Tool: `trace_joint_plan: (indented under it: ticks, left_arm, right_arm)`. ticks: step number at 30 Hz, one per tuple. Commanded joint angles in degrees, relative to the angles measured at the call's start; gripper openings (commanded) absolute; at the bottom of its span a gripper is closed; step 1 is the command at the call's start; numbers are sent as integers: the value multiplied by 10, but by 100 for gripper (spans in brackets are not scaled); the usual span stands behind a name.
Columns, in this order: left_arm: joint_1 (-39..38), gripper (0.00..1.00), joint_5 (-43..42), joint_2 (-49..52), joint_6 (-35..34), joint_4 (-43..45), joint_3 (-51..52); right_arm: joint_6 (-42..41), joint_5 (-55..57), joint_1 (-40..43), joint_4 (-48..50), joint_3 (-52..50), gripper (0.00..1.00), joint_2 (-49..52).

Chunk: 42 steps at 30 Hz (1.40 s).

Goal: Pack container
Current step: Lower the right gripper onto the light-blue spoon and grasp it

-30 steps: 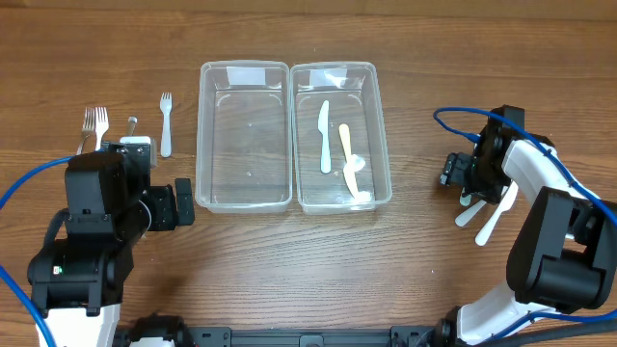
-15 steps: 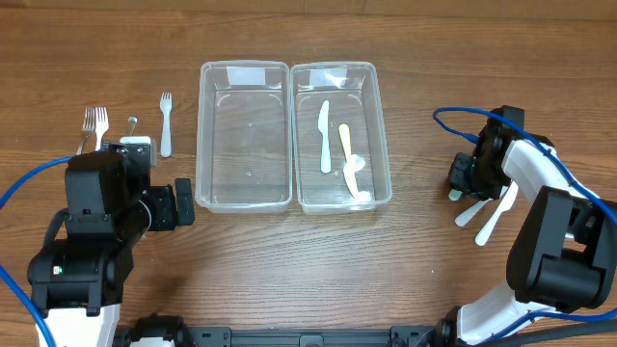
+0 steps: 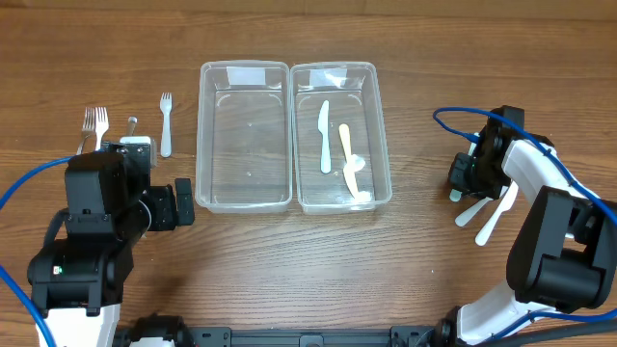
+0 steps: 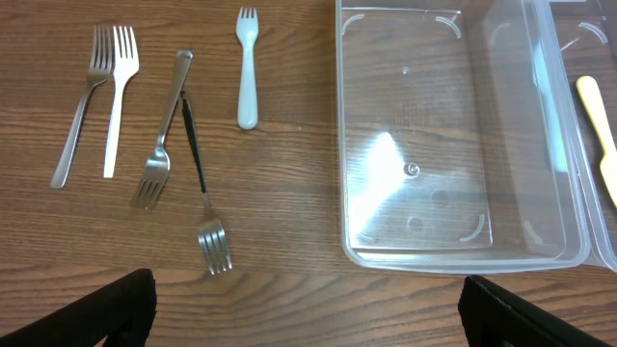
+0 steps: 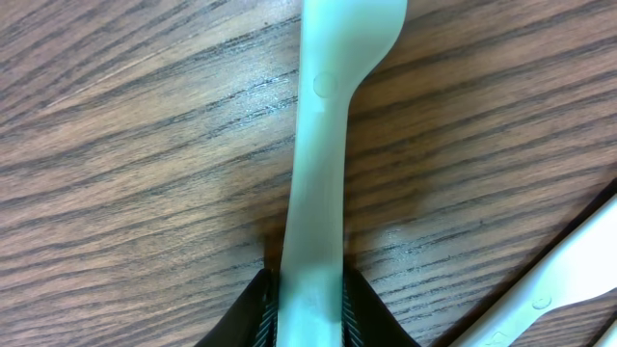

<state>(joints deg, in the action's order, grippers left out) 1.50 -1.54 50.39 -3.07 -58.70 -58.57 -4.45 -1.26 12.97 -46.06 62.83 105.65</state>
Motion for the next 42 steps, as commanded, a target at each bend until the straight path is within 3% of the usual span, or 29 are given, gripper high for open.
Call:
trace_joint_plan:
  ticks: [1, 6, 8, 13, 21, 25, 27, 28, 31, 36, 42]
  left_arm:
    - [0, 100, -9, -1, -8, 2, -14]
    - [0, 100, -9, -1, -8, 2, -14]
    - [0, 100, -9, -1, -8, 3, -14]
    - [0, 100, -9, -1, -8, 3, -14]
    - [0, 100, -9, -1, -8, 6, -14]
    - [0, 100, -9, -1, -8, 6, -14]
    - [0, 100, -9, -1, -8, 7, -14]
    - [0, 100, -9, -1, -8, 7, -14]
    - [0, 100, -9, -1, -8, 6, -14]
    - [0, 100, -9, -1, -8, 6, -14]
    - [0, 100, -9, -1, -8, 5, -14]
  right_arm:
    - [0, -4, -1, 2, -3, 19, 9]
    - [0, -4, -1, 4, -2, 12, 9]
    - [-1, -4, -1, 3, -1, 4, 9]
    - [-3, -4, -13, -40, 40, 4, 6]
    - [-4, 15, -127, -176, 250, 4, -49]
    - [-102, 42, -133, -194, 283, 6, -55]
    - [-144, 42, -115, -206, 276, 17, -53]
    - [-163, 42, -104, -215, 269, 35, -53]
    - [-210, 42, -84, -235, 246, 43, -47]
    - [-224, 42, -82, -193, 169, 73, -33]
    - [-226, 42, -76, -126, 94, 78, -27]
